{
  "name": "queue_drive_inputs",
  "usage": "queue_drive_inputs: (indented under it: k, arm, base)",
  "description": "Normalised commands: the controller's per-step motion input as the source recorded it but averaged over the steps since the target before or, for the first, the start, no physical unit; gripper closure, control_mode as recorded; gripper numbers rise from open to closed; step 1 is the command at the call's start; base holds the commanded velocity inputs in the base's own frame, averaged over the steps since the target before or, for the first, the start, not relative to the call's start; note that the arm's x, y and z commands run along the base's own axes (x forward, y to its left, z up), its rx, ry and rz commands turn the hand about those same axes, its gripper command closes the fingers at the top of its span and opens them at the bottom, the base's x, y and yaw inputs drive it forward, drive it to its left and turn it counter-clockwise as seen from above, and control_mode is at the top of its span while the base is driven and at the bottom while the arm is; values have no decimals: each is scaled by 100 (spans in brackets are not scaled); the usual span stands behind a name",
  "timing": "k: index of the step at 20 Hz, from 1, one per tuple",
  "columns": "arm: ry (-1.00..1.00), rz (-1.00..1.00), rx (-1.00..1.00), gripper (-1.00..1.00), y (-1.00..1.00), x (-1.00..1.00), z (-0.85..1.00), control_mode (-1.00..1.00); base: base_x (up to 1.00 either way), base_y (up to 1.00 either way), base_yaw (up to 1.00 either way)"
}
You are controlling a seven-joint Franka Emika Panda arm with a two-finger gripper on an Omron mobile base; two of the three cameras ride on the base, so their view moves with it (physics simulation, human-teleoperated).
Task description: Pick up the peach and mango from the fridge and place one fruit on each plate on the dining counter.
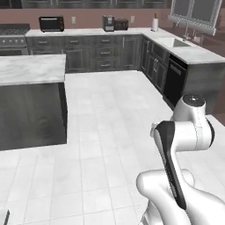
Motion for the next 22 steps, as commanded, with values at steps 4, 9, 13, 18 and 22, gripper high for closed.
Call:
queue_drive_inputs:
  k: [4,9,13,18,22]
  arm:
    - [0,0,0,-100,0,0,0,100]
    - [0,0,0,-100,0,0,0,100]
    - [0,0,0,-100,0,0,0,100]
    - [0,0,0,-100,0,0,0,100]
    - [0,0,0,-100,0,0,0,100]
  base:
    - [100,-50,9]
    - [100,-43,16]
    - [100,-37,19]
    - [100,-43,18]
    - [100,-46,16]
